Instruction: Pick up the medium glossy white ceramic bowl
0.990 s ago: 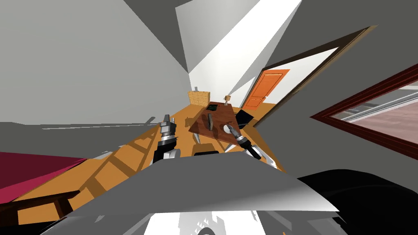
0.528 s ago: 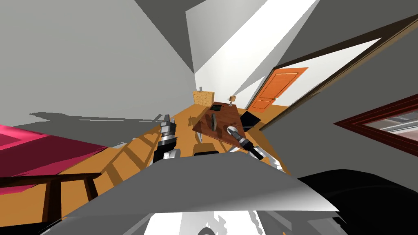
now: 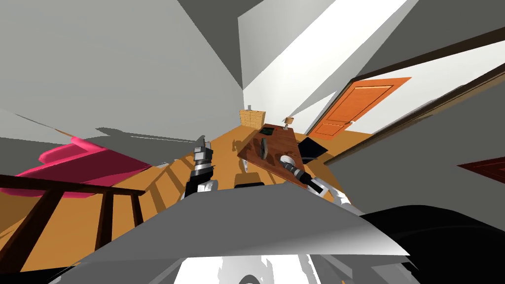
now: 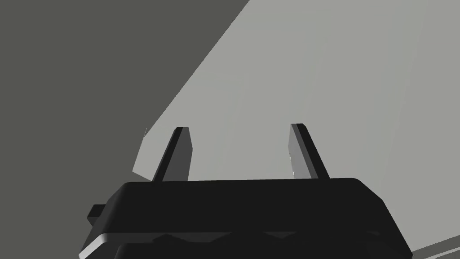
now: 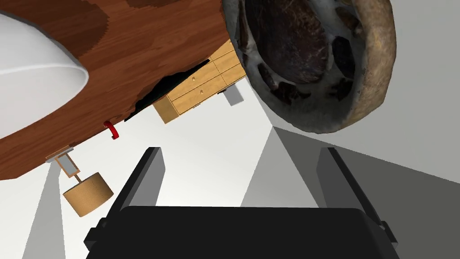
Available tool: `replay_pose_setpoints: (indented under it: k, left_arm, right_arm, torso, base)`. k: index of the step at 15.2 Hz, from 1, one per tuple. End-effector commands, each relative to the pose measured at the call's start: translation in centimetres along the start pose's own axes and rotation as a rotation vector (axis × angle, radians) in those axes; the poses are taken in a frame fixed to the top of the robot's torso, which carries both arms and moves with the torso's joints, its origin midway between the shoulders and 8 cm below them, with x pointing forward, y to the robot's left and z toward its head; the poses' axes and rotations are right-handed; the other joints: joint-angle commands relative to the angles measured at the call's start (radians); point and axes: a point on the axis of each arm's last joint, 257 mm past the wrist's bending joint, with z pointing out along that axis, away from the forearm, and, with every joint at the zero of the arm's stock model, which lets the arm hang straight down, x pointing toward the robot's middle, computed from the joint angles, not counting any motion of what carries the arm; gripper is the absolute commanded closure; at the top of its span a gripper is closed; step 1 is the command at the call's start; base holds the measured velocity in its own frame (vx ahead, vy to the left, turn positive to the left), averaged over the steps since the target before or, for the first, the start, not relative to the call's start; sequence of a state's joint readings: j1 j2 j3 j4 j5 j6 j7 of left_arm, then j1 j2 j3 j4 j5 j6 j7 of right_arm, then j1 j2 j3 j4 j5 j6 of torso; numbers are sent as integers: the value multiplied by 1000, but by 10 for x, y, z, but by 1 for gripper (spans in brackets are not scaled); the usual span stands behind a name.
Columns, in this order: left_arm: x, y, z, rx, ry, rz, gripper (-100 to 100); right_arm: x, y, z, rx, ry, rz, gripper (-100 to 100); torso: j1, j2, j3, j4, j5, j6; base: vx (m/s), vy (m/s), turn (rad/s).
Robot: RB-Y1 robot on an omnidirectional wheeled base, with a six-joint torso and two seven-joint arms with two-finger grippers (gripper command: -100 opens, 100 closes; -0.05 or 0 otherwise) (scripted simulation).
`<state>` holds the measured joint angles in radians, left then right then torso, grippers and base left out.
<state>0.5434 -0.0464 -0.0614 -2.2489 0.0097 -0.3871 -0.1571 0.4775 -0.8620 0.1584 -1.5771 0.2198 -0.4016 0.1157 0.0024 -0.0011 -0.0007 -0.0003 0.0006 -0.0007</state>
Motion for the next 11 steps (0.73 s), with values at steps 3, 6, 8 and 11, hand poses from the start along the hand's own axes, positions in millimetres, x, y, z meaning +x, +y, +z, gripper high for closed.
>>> replay_pose_setpoints:
  k: [3, 6, 8, 11]
  left_arm:
    - [0, 0, 0, 0, 0, 0, 0]
    - [0, 0, 0, 0, 0, 0, 0]
    - [0, 0, 0, 0, 0, 0, 0]
    - [0, 0, 0, 0, 0, 0, 0]
  right_arm:
    - [16, -45, -21, 96, 88, -69, -100]
    - [30, -93, -46, 196, 177, -132, -100]
    - [35, -117, -61, 245, 222, -165, -100]
    - [38, -139, -78, 293, 267, -200, -100]
  torso:
    - [0, 0, 0, 0, 0, 0]
    - [0, 0, 0, 0, 0, 0]
    - [0, -1, 0, 0, 0, 0]
    - [1, -1, -1, 0, 0, 0]
  base:
    - [19, 42, 208]
    - [26, 39, 220]
    - [27, 38, 205]
    - [36, 44, 186]
